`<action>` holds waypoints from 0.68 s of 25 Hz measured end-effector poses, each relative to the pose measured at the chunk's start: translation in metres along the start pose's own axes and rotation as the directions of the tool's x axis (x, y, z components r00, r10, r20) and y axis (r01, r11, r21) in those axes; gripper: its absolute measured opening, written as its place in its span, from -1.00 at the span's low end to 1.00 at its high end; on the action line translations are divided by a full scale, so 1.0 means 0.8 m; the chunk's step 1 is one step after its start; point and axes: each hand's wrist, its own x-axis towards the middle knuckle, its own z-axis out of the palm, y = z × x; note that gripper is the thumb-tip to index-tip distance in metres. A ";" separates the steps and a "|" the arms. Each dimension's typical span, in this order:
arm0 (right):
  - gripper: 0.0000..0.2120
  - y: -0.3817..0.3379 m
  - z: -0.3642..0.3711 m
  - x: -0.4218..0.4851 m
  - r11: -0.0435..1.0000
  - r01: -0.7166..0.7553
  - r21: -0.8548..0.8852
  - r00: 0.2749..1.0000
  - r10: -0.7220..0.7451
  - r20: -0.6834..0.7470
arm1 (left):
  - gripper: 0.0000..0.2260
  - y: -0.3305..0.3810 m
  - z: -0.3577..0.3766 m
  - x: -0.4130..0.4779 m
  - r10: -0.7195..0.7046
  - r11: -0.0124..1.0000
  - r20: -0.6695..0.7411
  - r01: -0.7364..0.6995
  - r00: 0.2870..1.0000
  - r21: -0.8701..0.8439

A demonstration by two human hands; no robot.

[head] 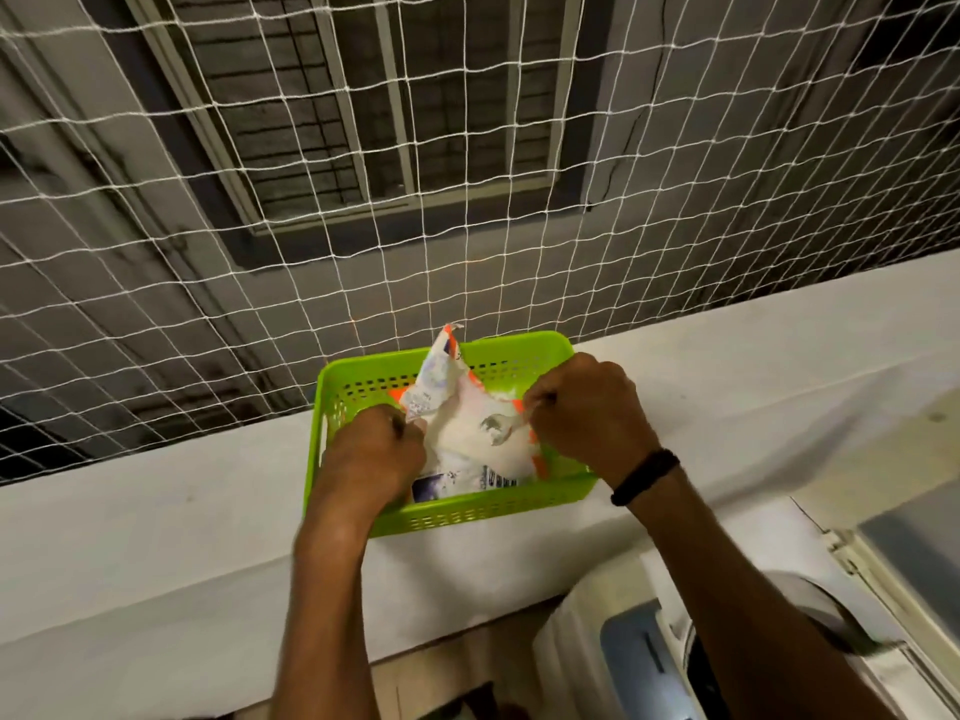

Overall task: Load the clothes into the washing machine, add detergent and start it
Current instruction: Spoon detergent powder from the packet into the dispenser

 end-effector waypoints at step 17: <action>-0.93 -0.016 0.036 0.017 0.642 -0.499 0.582 0.842 0.201 0.500 | -0.76 -0.001 0.004 -0.004 0.068 0.980 -0.135 -0.092 0.988 -0.177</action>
